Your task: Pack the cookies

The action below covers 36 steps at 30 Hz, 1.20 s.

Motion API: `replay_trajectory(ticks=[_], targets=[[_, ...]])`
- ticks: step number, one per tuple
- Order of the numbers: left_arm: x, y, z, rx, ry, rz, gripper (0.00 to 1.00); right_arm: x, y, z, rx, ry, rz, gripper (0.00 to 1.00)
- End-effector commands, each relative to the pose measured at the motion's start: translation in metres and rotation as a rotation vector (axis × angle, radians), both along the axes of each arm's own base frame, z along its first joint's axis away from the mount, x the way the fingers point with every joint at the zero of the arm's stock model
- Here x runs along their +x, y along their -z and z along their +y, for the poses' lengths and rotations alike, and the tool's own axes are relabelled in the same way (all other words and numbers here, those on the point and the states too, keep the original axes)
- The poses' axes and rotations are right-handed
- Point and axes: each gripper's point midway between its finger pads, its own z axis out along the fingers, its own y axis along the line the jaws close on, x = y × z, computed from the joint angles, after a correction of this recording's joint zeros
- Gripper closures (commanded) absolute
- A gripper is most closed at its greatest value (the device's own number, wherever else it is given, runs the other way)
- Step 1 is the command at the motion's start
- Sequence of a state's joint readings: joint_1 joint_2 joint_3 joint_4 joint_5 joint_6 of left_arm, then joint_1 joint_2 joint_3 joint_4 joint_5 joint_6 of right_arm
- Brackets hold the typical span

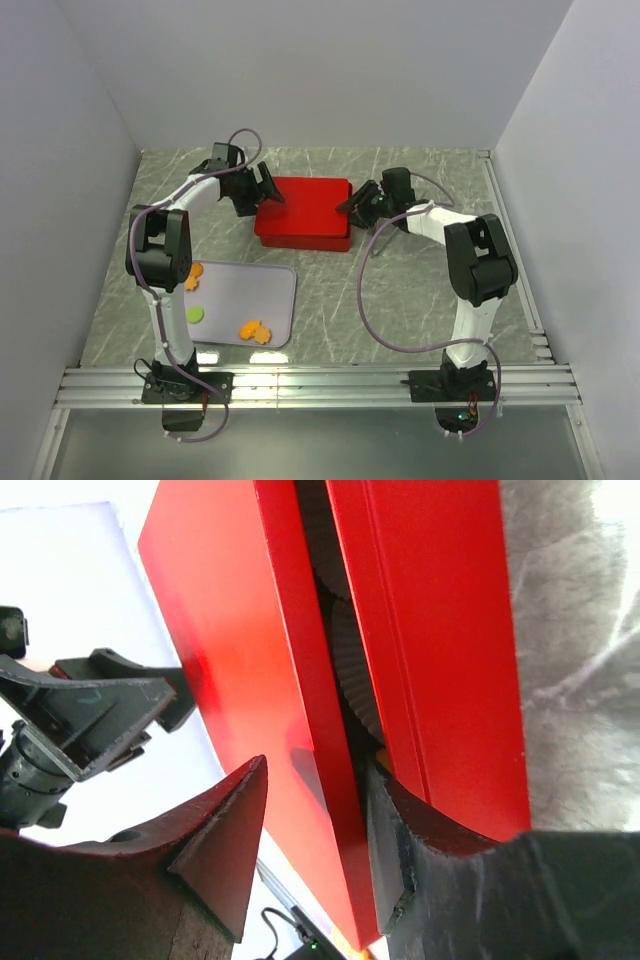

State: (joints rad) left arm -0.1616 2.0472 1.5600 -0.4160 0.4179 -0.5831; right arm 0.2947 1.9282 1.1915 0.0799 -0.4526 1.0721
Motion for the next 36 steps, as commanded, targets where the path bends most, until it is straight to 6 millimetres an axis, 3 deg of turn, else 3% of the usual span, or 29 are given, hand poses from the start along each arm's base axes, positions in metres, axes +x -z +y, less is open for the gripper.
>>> replay_trajectory(ticks=[1, 8, 12, 16, 19, 21, 30, 36], targets=[[0.002, -0.006, -0.005, 0.037, 0.013, -0.006, 0.09, 0.008, -0.023, -0.019, -0.058, 0.041, -0.038, 0.49], [0.006, -0.003, -0.009, 0.081, -0.001, 0.028, 0.11, 0.001, -0.026, -0.038, -0.154, 0.051, -0.015, 0.49], [0.007, -0.005, -0.013, 0.082, -0.002, 0.034, 0.1, -0.009, -0.017, -0.057, -0.248, 0.054, 0.055, 0.49], [0.011, -0.007, -0.018, 0.089, -0.005, 0.037, 0.1, -0.014, -0.018, -0.061, -0.263, 0.037, 0.049, 0.49], [0.012, -0.008, -0.023, 0.088, -0.003, 0.048, 0.08, -0.016, -0.015, -0.056, -0.238, 0.017, 0.051, 0.49], [0.011, -0.008, -0.027, 0.09, 0.0, 0.052, 0.01, -0.016, -0.009, -0.052, -0.211, 0.006, 0.055, 0.49], [0.019, -0.02, -0.034, 0.069, -0.03, 0.051, 0.01, -0.007, -0.015, -0.018, -0.089, -0.107, 0.048, 0.48], [0.024, -0.027, -0.039, 0.079, -0.031, 0.048, 0.01, -0.007, 0.007, -0.008, -0.105, -0.147, 0.091, 0.47]])
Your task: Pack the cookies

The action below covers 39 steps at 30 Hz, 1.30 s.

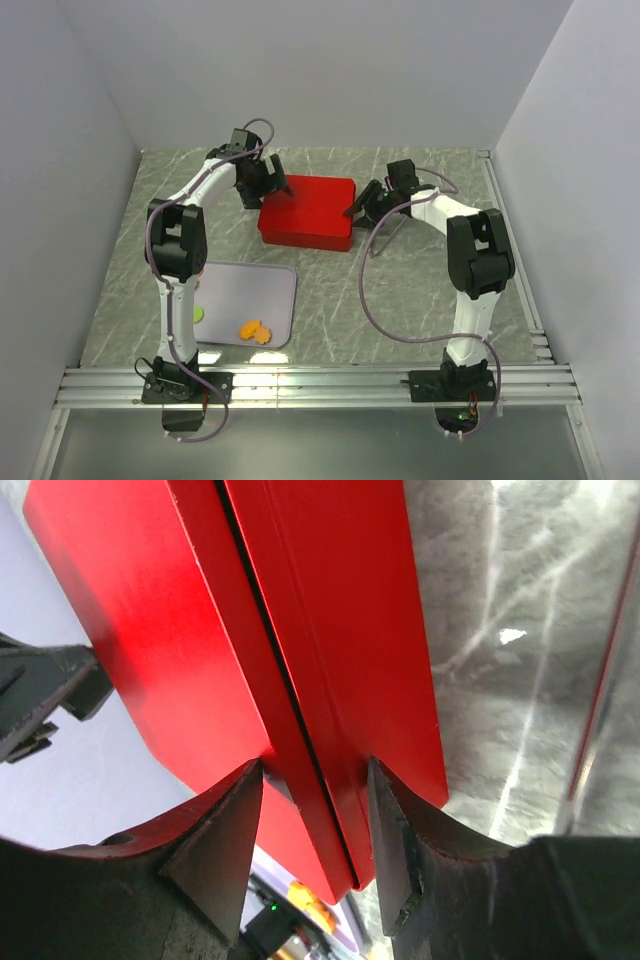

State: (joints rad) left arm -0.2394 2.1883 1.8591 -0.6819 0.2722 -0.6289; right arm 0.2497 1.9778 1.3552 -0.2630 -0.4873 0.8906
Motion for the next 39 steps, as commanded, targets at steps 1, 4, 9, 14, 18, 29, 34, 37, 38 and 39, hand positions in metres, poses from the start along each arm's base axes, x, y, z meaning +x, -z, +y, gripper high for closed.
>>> replay_trajectory(ticks=[1, 4, 9, 14, 18, 29, 34, 37, 38, 39], targets=[[0.011, -0.024, -0.019, -0.024, 0.01, -0.047, 0.01, 0.003, -0.003, 0.017, 0.03, -0.047, -0.013, 0.47], [0.012, -0.025, -0.021, 0.005, 0.016, -0.038, 0.01, 0.002, 0.002, 0.02, 0.04, -0.052, -0.007, 0.47], [0.009, -0.018, -0.021, 0.074, 0.032, -0.015, 0.01, 0.003, 0.001, 0.022, 0.047, -0.051, -0.008, 0.47], [0.0, -0.003, -0.017, 0.146, 0.052, 0.01, 0.01, 0.006, -0.011, 0.024, 0.061, -0.05, -0.026, 0.47], [-0.009, 0.005, -0.017, 0.132, 0.062, 0.021, 0.01, 0.007, -0.022, 0.024, 0.065, -0.05, -0.047, 0.47], [0.001, 0.011, -0.01, -0.128, 0.074, 0.059, 0.01, 0.011, -0.08, 0.021, 0.083, -0.066, -0.154, 0.37], [-0.005, 0.008, -0.027, -0.178, 0.148, 0.064, 0.01, 0.015, -0.086, 0.019, 0.076, -0.063, -0.172, 0.3], [-0.013, 0.005, -0.039, -0.224, 0.19, 0.069, 0.01, 0.02, -0.081, 0.013, 0.07, -0.051, -0.168, 0.24], [-0.017, 0.007, -0.041, -0.24, 0.195, 0.083, 0.01, 0.021, -0.077, 0.007, 0.063, -0.036, -0.159, 0.24], [-0.017, 0.005, -0.042, -0.248, 0.197, 0.079, 0.01, 0.023, -0.075, 0.001, 0.059, -0.023, -0.155, 0.23]])
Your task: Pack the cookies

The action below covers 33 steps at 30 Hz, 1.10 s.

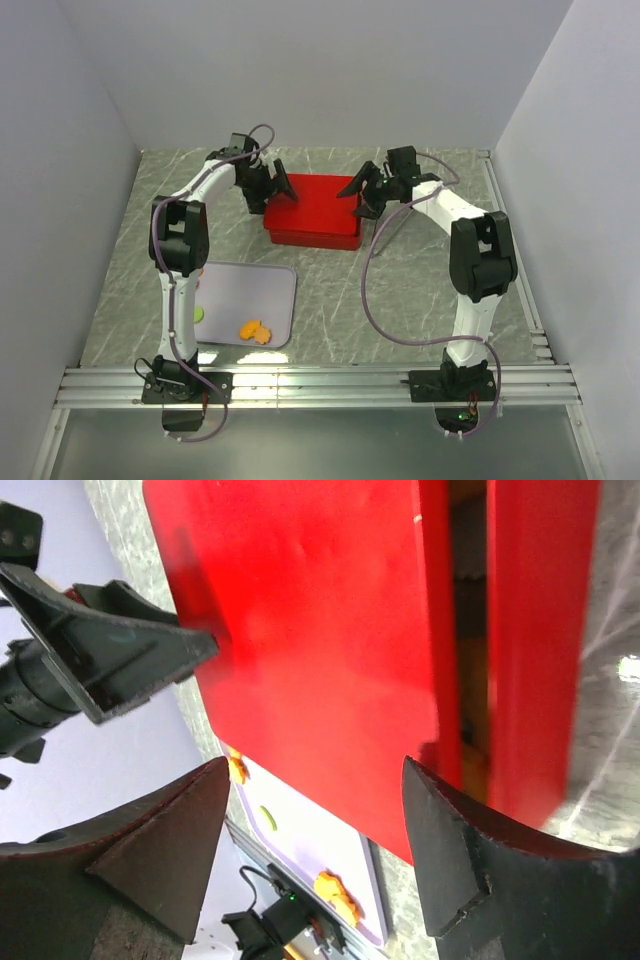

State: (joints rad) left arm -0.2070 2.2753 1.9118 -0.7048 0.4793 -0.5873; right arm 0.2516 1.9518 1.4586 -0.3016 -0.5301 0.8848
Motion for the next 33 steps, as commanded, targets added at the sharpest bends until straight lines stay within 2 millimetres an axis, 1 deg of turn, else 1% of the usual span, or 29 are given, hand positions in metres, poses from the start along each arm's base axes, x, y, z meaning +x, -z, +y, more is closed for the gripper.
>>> replay_trajectory(ticks=[1, 2, 3, 4, 5, 6, 8, 9, 10, 12, 14, 17, 20, 22, 23, 25, 26, 28, 29, 30, 32, 33], targets=[[-0.013, -0.008, -0.029, -0.112, 0.088, 0.003, 0.01, 0.007, -0.018, -0.018, -0.003, 0.034, -0.054, 0.23], [-0.014, -0.009, -0.03, -0.115, 0.087, 0.004, 0.01, 0.007, -0.014, -0.026, -0.004, 0.052, -0.047, 0.23], [-0.015, -0.009, -0.03, -0.116, 0.086, 0.004, 0.0, 0.009, -0.014, -0.041, -0.001, 0.086, -0.05, 0.23], [-0.014, -0.01, -0.03, -0.115, 0.085, 0.002, 0.0, 0.003, -0.001, -0.053, -0.01, 0.11, -0.02, 0.23], [-0.013, -0.013, -0.03, -0.115, 0.084, 0.001, 0.01, 0.005, 0.0, -0.071, -0.017, 0.148, -0.026, 0.23], [-0.013, -0.014, -0.03, -0.114, 0.082, 0.002, 0.01, 0.0, 0.011, -0.081, -0.019, 0.168, -0.011, 0.23], [-0.011, -0.016, -0.03, -0.113, 0.081, -0.006, 0.01, -0.004, 0.016, -0.094, -0.002, 0.189, -0.003, 0.23], [-0.01, -0.018, -0.029, -0.106, 0.076, -0.013, 0.01, -0.004, 0.016, -0.106, 0.006, 0.21, -0.005, 0.24], [-0.008, -0.02, -0.028, -0.103, 0.075, -0.021, 0.01, -0.007, 0.02, -0.11, 0.012, 0.212, -0.003, 0.24], [-0.006, -0.021, -0.026, -0.089, 0.068, -0.028, 0.01, -0.01, 0.016, -0.109, 0.026, 0.193, -0.02, 0.24], [-0.005, -0.022, -0.026, -0.083, 0.061, -0.032, 0.01, -0.01, 0.014, -0.119, 0.027, 0.204, -0.024, 0.24], [-0.003, -0.021, -0.025, -0.075, 0.051, -0.028, 0.01, -0.009, 0.011, -0.12, 0.027, 0.197, -0.04, 0.24], [0.0, -0.026, -0.021, -0.055, 0.035, -0.047, 0.01, -0.006, 0.015, -0.116, 0.049, 0.191, -0.028, 0.26], [0.003, -0.039, -0.02, -0.052, 0.023, -0.081, 0.01, -0.004, 0.015, -0.116, 0.049, 0.192, -0.029, 0.27], [0.006, -0.044, -0.018, -0.041, 0.012, -0.097, 0.01, -0.003, 0.017, -0.116, 0.045, 0.192, -0.023, 0.27], [0.011, -0.059, -0.014, -0.027, -0.01, -0.133, 0.01, 0.001, 0.015, -0.118, 0.034, 0.195, -0.03, 0.28], [0.014, -0.066, -0.01, -0.009, -0.031, -0.159, 0.01, 0.003, 0.017, -0.119, 0.03, 0.194, -0.025, 0.28], [0.016, -0.073, -0.005, 0.011, -0.056, -0.178, 0.01, 0.009, 0.013, -0.119, 0.027, 0.192, -0.035, 0.3], [0.017, -0.077, -0.003, 0.021, -0.067, -0.193, 0.01, 0.012, 0.017, -0.12, 0.025, 0.195, -0.026, 0.32], [0.019, -0.084, 0.001, 0.038, -0.083, -0.216, 0.01, 0.017, 0.014, -0.12, 0.026, 0.198, -0.033, 0.33], [0.021, -0.089, 0.008, 0.066, -0.106, -0.232, 0.01, 0.021, 0.018, -0.121, 0.025, 0.203, -0.018, 0.37], [0.023, -0.096, 0.013, 0.087, -0.124, -0.255, 0.01, 0.024, 0.017, -0.12, 0.026, 0.203, -0.02, 0.39]])
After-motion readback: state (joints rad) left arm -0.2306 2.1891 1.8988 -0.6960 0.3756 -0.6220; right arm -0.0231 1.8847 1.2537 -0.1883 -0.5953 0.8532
